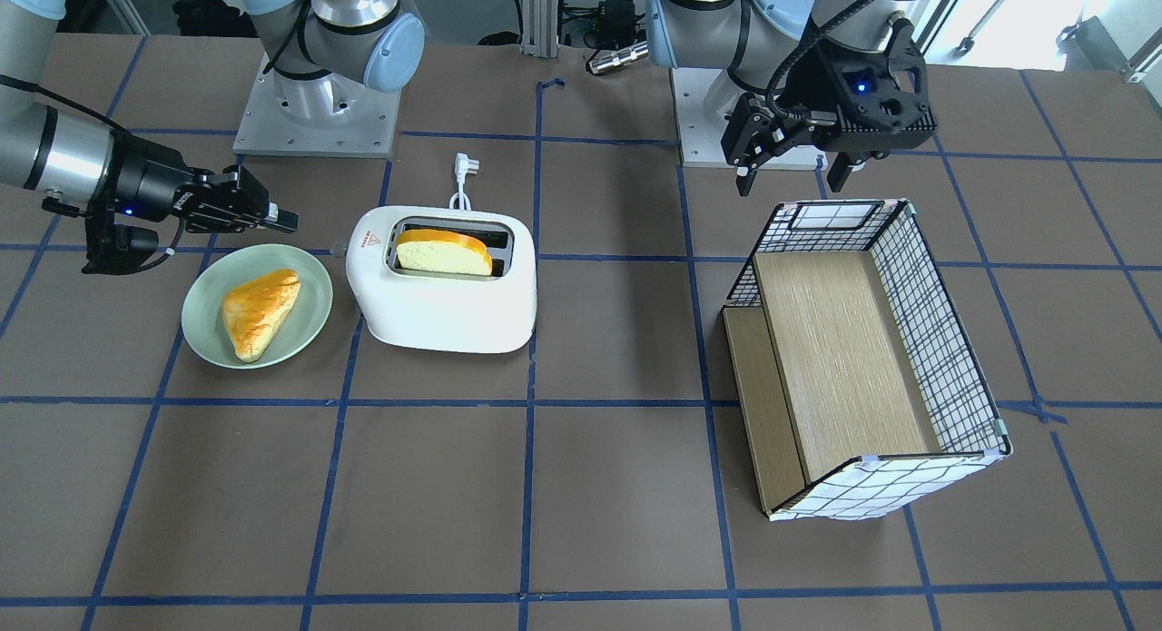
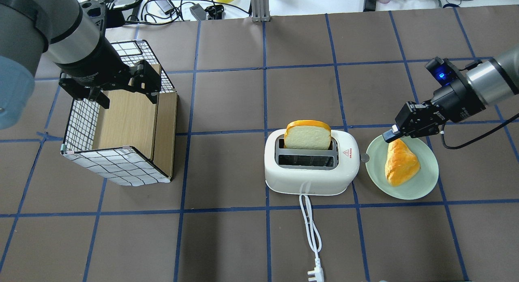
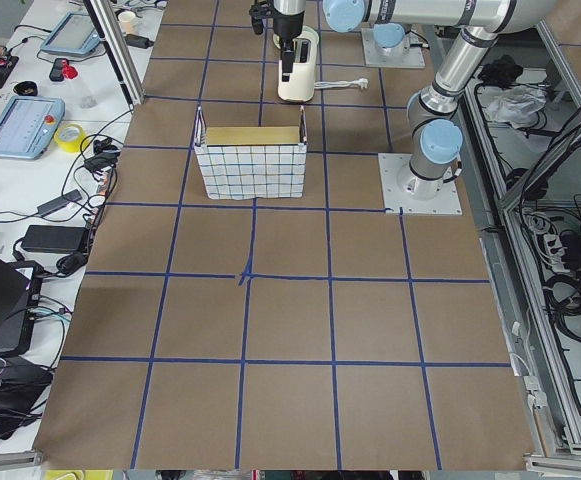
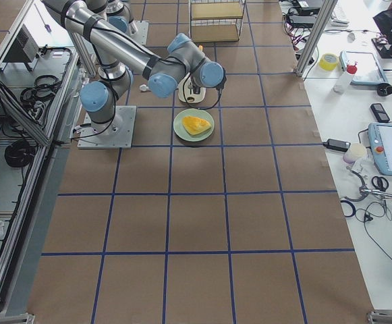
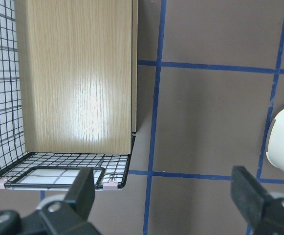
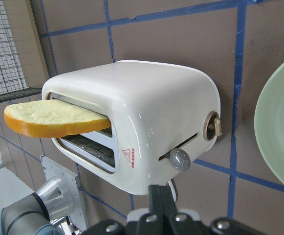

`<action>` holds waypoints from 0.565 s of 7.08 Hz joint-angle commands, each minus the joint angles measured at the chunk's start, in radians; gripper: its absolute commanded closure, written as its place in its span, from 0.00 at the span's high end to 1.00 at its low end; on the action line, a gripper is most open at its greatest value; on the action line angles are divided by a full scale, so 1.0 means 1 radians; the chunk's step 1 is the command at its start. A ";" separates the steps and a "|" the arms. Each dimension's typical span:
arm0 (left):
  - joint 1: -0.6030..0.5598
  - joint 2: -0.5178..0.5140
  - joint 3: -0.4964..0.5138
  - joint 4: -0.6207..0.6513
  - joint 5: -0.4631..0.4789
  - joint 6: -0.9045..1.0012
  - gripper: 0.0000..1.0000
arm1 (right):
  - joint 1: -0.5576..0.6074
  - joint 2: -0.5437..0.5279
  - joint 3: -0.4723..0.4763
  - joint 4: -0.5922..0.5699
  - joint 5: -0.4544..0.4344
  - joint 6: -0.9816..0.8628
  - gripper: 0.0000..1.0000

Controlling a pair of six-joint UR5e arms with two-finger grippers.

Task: Press toaster with right arm
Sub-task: 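Swing the right gripper down beside the toaster's side lever, then lower the right gripper onto the toaster lever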

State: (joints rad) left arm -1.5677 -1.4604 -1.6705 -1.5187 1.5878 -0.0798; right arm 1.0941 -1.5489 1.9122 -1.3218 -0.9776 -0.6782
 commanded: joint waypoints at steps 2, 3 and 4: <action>0.000 0.000 0.000 0.000 0.000 0.000 1.00 | -0.025 0.001 0.073 -0.005 0.094 -0.099 0.00; 0.000 0.000 0.000 0.000 0.000 0.000 1.00 | -0.026 0.006 0.073 0.001 0.093 -0.124 0.00; 0.000 0.000 0.000 0.000 0.000 0.000 1.00 | -0.026 0.035 0.074 -0.005 0.094 -0.129 0.00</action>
State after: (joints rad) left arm -1.5677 -1.4604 -1.6705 -1.5186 1.5877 -0.0798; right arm 1.0697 -1.5370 1.9827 -1.3232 -0.8871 -0.7932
